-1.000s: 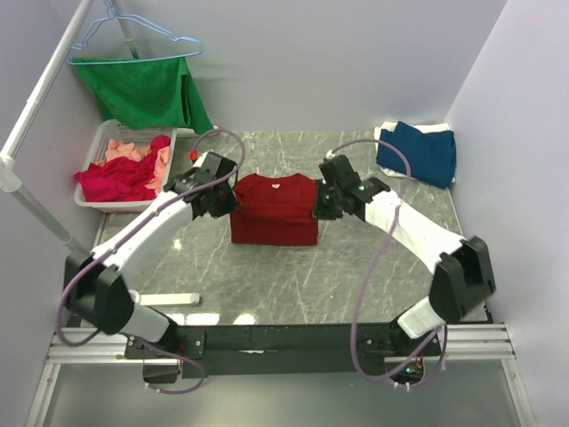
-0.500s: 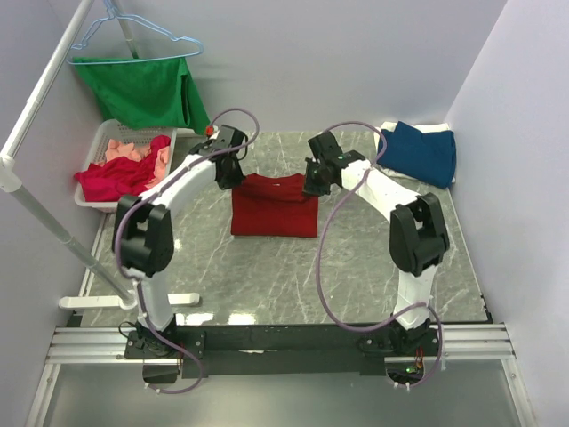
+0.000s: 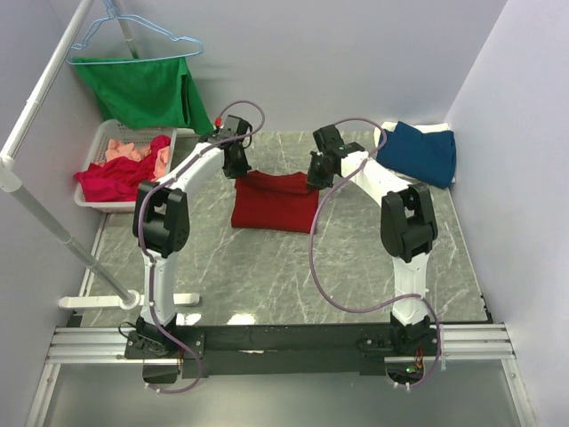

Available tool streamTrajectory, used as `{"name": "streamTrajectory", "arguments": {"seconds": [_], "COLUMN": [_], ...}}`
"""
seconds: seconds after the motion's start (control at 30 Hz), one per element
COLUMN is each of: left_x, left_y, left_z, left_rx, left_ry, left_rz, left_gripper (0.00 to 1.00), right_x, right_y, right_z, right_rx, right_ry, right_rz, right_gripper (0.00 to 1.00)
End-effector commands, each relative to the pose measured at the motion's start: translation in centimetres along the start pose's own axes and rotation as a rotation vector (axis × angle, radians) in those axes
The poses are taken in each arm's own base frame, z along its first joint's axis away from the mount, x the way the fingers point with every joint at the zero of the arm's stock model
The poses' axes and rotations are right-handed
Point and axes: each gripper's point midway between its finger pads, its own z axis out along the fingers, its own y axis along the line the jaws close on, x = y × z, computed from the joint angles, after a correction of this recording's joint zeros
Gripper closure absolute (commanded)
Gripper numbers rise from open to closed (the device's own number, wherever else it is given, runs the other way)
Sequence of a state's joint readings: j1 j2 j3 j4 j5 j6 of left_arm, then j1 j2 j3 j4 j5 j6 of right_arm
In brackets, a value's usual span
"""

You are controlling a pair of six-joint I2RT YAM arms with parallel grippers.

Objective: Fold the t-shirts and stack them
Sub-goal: Fold the tshirt

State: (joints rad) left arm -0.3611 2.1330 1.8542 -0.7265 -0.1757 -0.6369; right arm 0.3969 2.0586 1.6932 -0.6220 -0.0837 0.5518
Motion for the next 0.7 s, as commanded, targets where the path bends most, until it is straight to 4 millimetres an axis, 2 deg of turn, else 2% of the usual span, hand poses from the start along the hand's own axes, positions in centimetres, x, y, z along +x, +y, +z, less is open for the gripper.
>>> {"name": "streamTrajectory", "arguments": {"seconds": [0.0,0.03,0.1,0.13,0.2,0.23,0.3,0.33,0.4,0.5,0.53,0.6,0.63,0.67], "left_x": [-2.5,-2.8,-3.7,-4.5,-6.3,-7.5,-8.7,-9.7,-10.1,-9.1,-8.0,-7.1,-5.9,-5.4], "left_y": [0.8,1.0,1.6,1.8,2.8,2.6,3.2,2.7,2.5,1.7,1.6,1.2,1.2,0.4], "left_z": [0.2,0.2,0.2,0.2,-0.4,-0.7,-1.9,-2.5,-4.1,-5.2,-5.0,-5.6,-5.3,-6.0], "left_rx": [-0.02,-0.024,-0.05,-0.057,-0.091,-0.082,-0.078,-0.044,-0.009,0.057,0.073,0.109,0.113,0.163], "left_ry": [-0.042,-0.049,-0.082,-0.111,-0.184,-0.236,-0.295,-0.334,-0.358,-0.331,-0.299,-0.274,-0.246,-0.237], "left_rz": [0.006,0.002,0.003,-0.001,-0.025,-0.048,-0.092,-0.109,-0.108,-0.093,-0.085,-0.069,-0.058,-0.034], "left_gripper": [0.84,0.64,0.48,0.4,0.37,0.36,0.36,0.35,0.35,0.35,0.35,0.35,0.35,0.35], "right_x": [-1.7,-2.2,-3.0,-3.8,-5.3,-6.2,-7.6,-8.2,-8.9,-8.6,-8.1,-7.3,-6.4,-5.9], "right_y": [-0.4,-0.4,-0.5,-0.6,-0.8,-0.8,-0.7,-0.3,0.2,0.5,0.2,0.4,0.1,0.3], "right_z": [0.3,0.2,-0.1,-0.3,-1.0,-1.2,-2.4,-2.7,-3.7,-4.3,-4.3,-4.6,-4.3,-4.4], "right_rx": [0.022,0.021,0.027,0.025,0.034,0.028,0.001,-0.018,-0.039,-0.043,-0.029,-0.03,-0.027,-0.037], "right_ry": [-0.01,-0.022,-0.048,-0.071,-0.124,-0.158,-0.21,-0.239,-0.263,-0.249,-0.232,-0.221,-0.201,-0.186], "right_rz": [0.008,0.014,0.025,0.035,0.072,0.091,0.123,0.126,0.113,0.101,0.099,0.082,0.076,0.064], "right_gripper": [0.9,0.86,0.71,0.68,0.66,0.66,0.67,0.66,0.66,0.66,0.67,0.67,0.66,0.67]}}
